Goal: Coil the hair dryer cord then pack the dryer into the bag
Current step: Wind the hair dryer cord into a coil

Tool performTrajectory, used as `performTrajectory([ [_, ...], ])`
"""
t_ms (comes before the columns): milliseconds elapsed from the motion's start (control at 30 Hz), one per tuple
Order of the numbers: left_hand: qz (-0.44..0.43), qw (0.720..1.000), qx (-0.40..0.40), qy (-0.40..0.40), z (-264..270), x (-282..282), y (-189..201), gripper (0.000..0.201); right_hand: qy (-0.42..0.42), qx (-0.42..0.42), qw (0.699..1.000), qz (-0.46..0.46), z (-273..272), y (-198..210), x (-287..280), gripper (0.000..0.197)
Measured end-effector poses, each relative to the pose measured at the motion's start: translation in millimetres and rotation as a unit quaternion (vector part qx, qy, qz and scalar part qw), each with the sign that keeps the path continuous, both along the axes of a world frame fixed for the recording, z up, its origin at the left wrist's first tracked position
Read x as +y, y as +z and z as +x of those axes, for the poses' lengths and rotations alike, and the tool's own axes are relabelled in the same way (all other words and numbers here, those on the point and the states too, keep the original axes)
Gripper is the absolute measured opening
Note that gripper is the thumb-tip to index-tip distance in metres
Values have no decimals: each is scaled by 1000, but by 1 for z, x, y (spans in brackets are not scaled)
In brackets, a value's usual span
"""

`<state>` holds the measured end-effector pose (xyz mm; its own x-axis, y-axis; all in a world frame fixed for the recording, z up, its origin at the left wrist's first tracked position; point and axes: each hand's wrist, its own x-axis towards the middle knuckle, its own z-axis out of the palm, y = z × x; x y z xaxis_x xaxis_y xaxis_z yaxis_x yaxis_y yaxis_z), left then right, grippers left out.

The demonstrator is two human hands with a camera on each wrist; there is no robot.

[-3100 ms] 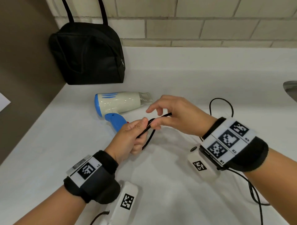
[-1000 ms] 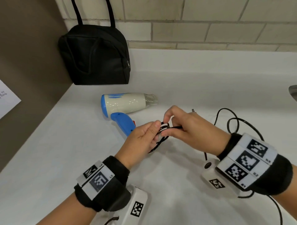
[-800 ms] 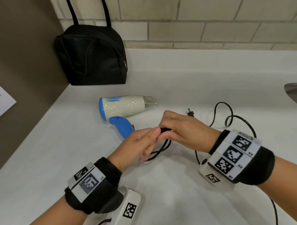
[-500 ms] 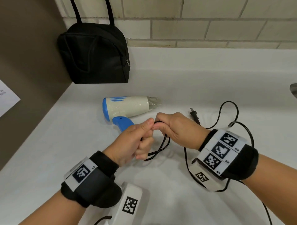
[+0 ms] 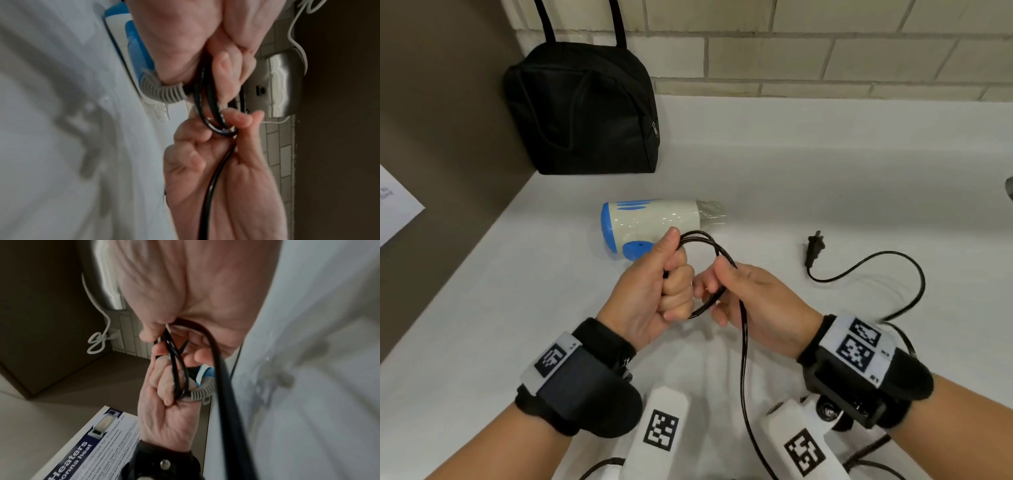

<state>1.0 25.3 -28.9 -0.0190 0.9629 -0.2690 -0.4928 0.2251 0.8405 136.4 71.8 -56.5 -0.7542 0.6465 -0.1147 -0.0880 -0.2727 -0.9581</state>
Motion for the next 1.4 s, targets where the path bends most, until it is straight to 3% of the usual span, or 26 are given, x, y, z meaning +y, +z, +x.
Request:
performTrajectory([
  [133,-17,999,16,-30,-3,-2,-6,39,1,-12,1000,-5,-1,-3,-4,47],
  [267,-26,998,13,-50,-2,-3,-8,43,2,-32,999,-16,-2,-1,-2,51],
  [400,-35,999,1,-41,-2,-3,-10,43,7,-57,998,1,0,4,0,42],
  [700,-29,999,-23,-31,3,1,-11,47,-53,-72,996,25,-8,8,2,48],
  [800,-19,1000,-19,-15,-1,1,-9,43,-8,-82,996,14,5,8,4,34],
  [867,-10,999,-29,13,-5,3,-6,46,60,-133,989,33,21,9,6,27],
  [933,-5,998,-39,39,-9,6,-2,52,119,-207,967,93,37,10,5,12],
  [1067,-2,997,-41,64,-11,10,3,53,161,-293,926,175,61,18,4,19],
  [1133,9,996,-52,73,-13,11,5,54,228,-331,896,186,71,24,0,15],
  [1200,22,994,-65,91,-22,12,8,58,313,-393,838,212,78,25,-7,11],
  [1267,31,988,-79,128,-37,14,12,60,343,-458,761,305,85,22,-7,13],
  [1300,34,985,-83,151,-45,15,14,60,315,-476,738,361,90,21,-3,16],
  [1333,34,981,-82,171,-52,15,15,59,245,-487,737,399,95,21,4,18],
  [1367,32,980,-79,181,-55,15,15,59,145,-472,767,410,101,23,10,19],
  [1400,28,980,-72,185,-57,14,15,59,40,-426,816,389,106,27,16,20],
])
